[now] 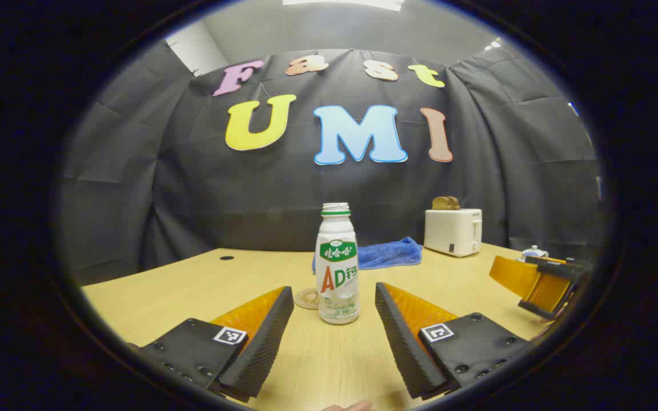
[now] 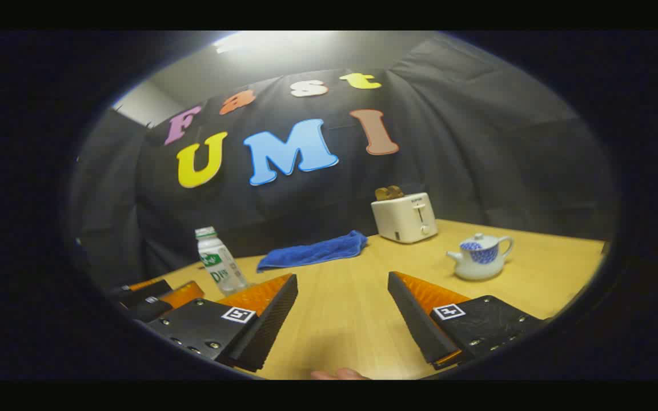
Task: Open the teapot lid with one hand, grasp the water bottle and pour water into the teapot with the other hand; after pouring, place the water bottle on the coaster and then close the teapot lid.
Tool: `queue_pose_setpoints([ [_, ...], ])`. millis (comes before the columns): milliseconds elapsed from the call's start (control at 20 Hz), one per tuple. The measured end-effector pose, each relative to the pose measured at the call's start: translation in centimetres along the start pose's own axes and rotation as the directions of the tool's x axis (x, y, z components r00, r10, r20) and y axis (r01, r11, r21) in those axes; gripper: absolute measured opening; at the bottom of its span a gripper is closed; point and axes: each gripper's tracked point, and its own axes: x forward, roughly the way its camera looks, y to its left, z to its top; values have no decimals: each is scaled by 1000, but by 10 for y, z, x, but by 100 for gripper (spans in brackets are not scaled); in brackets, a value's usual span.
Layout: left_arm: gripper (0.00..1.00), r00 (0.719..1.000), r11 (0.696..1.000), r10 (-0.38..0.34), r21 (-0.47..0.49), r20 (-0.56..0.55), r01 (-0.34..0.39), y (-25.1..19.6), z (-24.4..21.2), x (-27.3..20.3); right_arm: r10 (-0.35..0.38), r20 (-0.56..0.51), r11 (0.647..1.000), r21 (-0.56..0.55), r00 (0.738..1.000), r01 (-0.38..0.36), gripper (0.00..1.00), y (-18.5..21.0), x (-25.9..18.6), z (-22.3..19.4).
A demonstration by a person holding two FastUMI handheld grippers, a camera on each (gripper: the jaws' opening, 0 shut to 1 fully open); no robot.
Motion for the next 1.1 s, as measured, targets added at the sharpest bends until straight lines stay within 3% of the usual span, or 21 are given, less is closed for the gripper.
queue_pose_setpoints([
  [50, 100, 1000, 1000, 0, 1, 0, 0, 0, 1, 0, 10, 22, 999, -54, 1000, -9, 98, 6, -2, 8],
  [200, 100, 1000, 1000, 1, 0, 0, -1, 0, 0, 0, 38, 84, 997, -67, 996, -32, 97, 18, -12, 22],
  [450, 100, 1000, 1000, -3, -3, -2, 3, -2, 1, -1, 62, 27, 997, -44, 998, -61, 96, 18, -10, 17],
  [600, 100, 999, 998, -47, -40, 13, 48, -12, 13, -4, 53, 29, 998, -46, 998, -52, 96, 12, -9, 22],
  [800, 100, 997, 998, -59, -11, 54, 59, -16, 29, -1, 61, 26, 997, -50, 998, -60, 96, 10, -10, 25],
  [900, 95, 997, 997, -67, -34, 42, 69, -15, 27, 4, 60, 23, 997, -52, 998, -59, 96, 3, -10, 29],
  [950, 100, 997, 997, -60, -40, 41, 62, -10, 28, 7, 52, 26, 997, -51, 998, -51, 96, -3, -10, 32],
  [1100, 100, 999, 998, -38, -40, 38, 40, 4, 32, 20, 11, 41, 997, -77, 999, -8, 96, -37, -5, 46],
])
